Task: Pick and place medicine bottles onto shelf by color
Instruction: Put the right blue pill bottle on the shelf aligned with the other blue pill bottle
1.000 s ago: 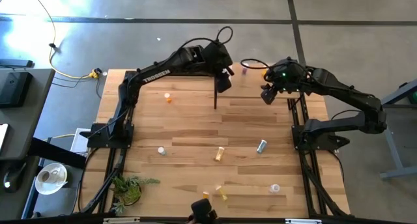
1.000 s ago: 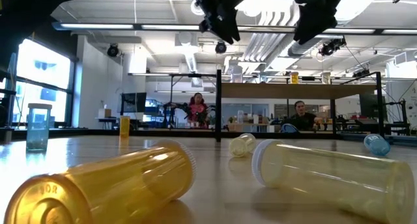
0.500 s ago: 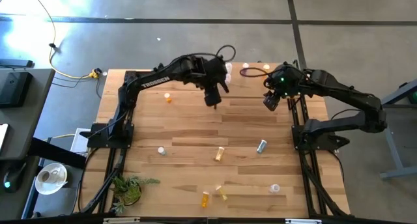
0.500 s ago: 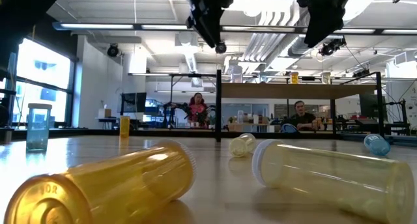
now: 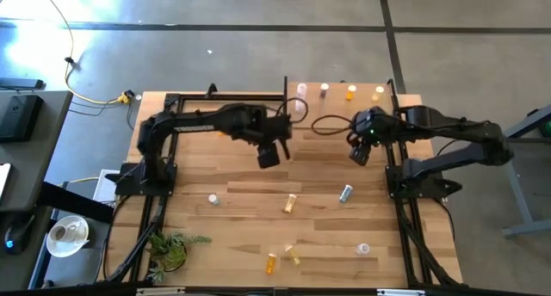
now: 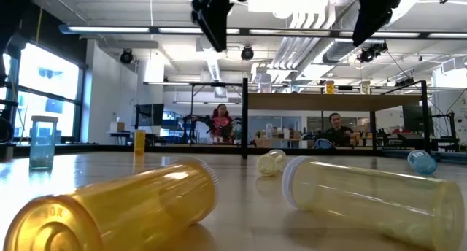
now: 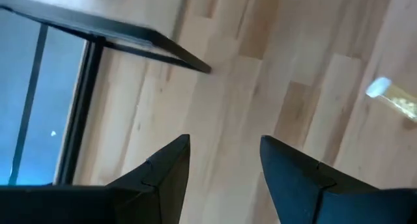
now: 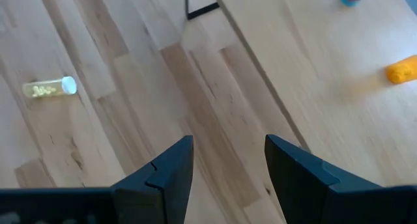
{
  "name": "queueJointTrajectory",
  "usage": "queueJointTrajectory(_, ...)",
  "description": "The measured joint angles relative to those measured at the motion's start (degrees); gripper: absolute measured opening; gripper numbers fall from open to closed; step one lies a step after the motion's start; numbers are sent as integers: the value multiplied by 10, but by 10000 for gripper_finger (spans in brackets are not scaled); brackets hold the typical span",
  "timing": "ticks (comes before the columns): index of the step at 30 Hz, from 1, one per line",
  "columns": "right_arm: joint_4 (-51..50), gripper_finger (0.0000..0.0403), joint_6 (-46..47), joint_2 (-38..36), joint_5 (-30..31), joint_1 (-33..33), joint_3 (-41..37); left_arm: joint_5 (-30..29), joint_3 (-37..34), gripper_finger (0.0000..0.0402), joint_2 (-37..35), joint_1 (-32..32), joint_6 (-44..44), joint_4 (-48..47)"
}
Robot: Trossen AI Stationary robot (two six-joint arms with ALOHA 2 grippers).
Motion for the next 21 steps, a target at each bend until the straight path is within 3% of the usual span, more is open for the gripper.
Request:
queueJointTrajectory(11,4,181,44,0,62,88,0,-38,-246,175,-169,-66,-105,116)
queueJointTrajectory(21,36,181,60,0,67,126,0,-90,-412,175,-275,-121,-178,199)
